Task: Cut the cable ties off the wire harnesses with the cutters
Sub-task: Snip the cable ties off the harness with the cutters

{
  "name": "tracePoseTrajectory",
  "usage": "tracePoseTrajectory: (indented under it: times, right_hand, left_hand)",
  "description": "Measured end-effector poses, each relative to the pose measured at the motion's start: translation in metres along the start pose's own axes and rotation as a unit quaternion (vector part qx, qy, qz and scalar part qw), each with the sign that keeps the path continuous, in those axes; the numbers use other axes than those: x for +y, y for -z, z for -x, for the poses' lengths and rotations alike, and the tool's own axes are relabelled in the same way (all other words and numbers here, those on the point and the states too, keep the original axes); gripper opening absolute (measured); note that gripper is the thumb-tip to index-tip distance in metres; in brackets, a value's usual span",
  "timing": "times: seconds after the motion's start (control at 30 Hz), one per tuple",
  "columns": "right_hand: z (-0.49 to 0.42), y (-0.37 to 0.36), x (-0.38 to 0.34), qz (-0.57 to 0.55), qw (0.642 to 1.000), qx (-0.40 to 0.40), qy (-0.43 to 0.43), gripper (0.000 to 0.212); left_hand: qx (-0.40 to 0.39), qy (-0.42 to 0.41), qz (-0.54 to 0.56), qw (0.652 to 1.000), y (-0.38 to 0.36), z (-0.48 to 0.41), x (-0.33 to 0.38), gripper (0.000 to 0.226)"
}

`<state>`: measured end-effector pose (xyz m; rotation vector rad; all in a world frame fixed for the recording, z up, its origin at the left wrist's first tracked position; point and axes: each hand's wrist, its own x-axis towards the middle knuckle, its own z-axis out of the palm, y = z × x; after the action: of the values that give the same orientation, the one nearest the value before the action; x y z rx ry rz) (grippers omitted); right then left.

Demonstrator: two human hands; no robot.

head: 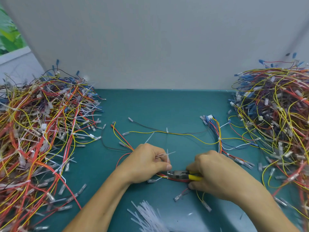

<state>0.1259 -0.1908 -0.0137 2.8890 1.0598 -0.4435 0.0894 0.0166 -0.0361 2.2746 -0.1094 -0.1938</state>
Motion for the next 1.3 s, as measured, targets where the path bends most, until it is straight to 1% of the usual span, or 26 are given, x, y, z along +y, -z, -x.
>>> tracePoseTrajectory:
  times: [0.1, 0.3, 0.4, 0.47, 0.53, 0.6, 0.67, 0.73, 0.8, 0.83, 0.87, 0.9, 0.93, 0.97, 1.0, 1.03, 1.07, 1.1, 1.17, 1.2, 1.27, 1.3]
  right_hand:
    - [0.000, 0.001, -0.001, 0.013, 1.000, 0.003, 0.001, 0.030]
    - [0.001, 0.005, -0.002, 0.017, 1.000, -0.003, 0.003, 0.030]
    - [0.003, 0.006, -0.005, 0.017, 1.000, -0.012, -0.003, 0.030]
    - [0.004, 0.007, -0.006, 0.015, 1.000, -0.014, -0.003, 0.031]
    - [0.004, 0.007, -0.004, 0.001, 1.000, -0.016, 0.000, 0.034]
    - [0.002, 0.007, -0.001, -0.021, 1.000, -0.011, -0.002, 0.037]
    - [-0.001, 0.006, 0.003, -0.050, 0.999, 0.011, -0.013, 0.042]
    - [-0.002, 0.005, 0.006, -0.075, 0.996, 0.047, -0.012, 0.042]
    - [-0.002, 0.004, 0.006, -0.077, 0.994, 0.072, -0.004, 0.035]
    - [-0.002, 0.003, 0.006, -0.079, 0.994, 0.078, -0.001, 0.029]
    - [-0.002, 0.002, 0.005, -0.082, 0.993, 0.081, 0.002, 0.022]
    - [-0.002, 0.001, 0.003, -0.086, 0.993, 0.082, 0.005, 0.018]
    - [-0.002, 0.000, 0.002, -0.088, 0.993, 0.081, 0.009, 0.015]
    - [-0.002, -0.001, -0.001, -0.089, 0.993, 0.079, 0.011, 0.015]
    - [-0.002, -0.002, -0.003, -0.091, 0.993, 0.077, 0.014, 0.015]
    - [-0.003, -0.002, -0.005, -0.093, 0.992, 0.079, 0.015, 0.013]
    - [-0.004, -0.002, -0.008, -0.092, 0.992, 0.082, 0.011, 0.010]
    - [-0.005, -0.003, -0.011, -0.092, 0.992, 0.083, 0.007, 0.008]
    - [-0.007, -0.004, -0.017, -0.096, 0.992, 0.080, -0.002, 0.022]
    - [-0.009, -0.004, -0.020, -0.094, 0.992, 0.082, -0.003, 0.023]
    - [-0.014, -0.003, -0.029, -0.090, 0.992, 0.089, -0.002, 0.016]
    - [-0.017, -0.002, -0.033, -0.087, 0.992, 0.089, -0.001, 0.012]
  left_hand:
    - [-0.008, 0.002, 0.005, 1.000, 0.000, 0.000, 0.000, 0.013]
    - [-0.008, 0.002, 0.011, 1.000, -0.001, -0.002, 0.000, 0.032]
    - [-0.005, -0.012, 0.006, 1.000, -0.001, -0.001, -0.001, 0.035]
    - [-0.004, -0.018, 0.021, 1.000, 0.001, -0.001, -0.003, 0.035]
    - [0.002, -0.006, 0.074, 0.997, 0.003, 0.000, -0.003, 0.031]
    - [0.023, 0.016, 0.196, 0.980, 0.005, -0.001, -0.002, 0.022]
    - [0.079, 0.031, 0.303, 0.949, 0.010, -0.003, -0.004, 0.023]
    - [0.157, 0.038, 0.358, 0.920, 0.017, -0.005, -0.009, 0.028]
    - [0.227, 0.039, 0.387, 0.893, 0.024, -0.008, -0.014, 0.030]
    - [0.257, 0.040, 0.382, 0.887, 0.027, -0.009, -0.017, 0.028]
    - [0.284, 0.038, 0.357, 0.889, 0.029, -0.010, -0.021, 0.024]
    - [0.304, 0.032, 0.305, 0.902, 0.032, -0.010, -0.025, 0.019]
    - [0.311, 0.023, 0.226, 0.923, 0.035, -0.010, -0.029, 0.016]
    - [0.309, 0.012, 0.132, 0.942, 0.036, -0.007, -0.031, 0.018]
    - [0.300, -0.004, 0.047, 0.953, 0.037, -0.005, -0.032, 0.019]
    - [0.289, -0.022, -0.014, 0.957, 0.037, -0.003, -0.032, 0.020]
    - [0.273, -0.036, -0.048, 0.960, 0.036, -0.002, -0.031, 0.021]
    - [0.252, -0.044, -0.068, 0.964, 0.034, -0.002, -0.031, 0.022]
    - [0.199, -0.039, -0.096, 0.974, 0.031, -0.003, -0.032, 0.019]
    - [0.178, -0.033, -0.103, 0.978, 0.031, -0.004, -0.034, 0.015]
    - [0.157, -0.018, -0.098, 0.983, 0.035, -0.006, -0.039, 0.007]
    - [0.150, -0.011, -0.087, 0.985, 0.037, -0.006, -0.041, 0.008]
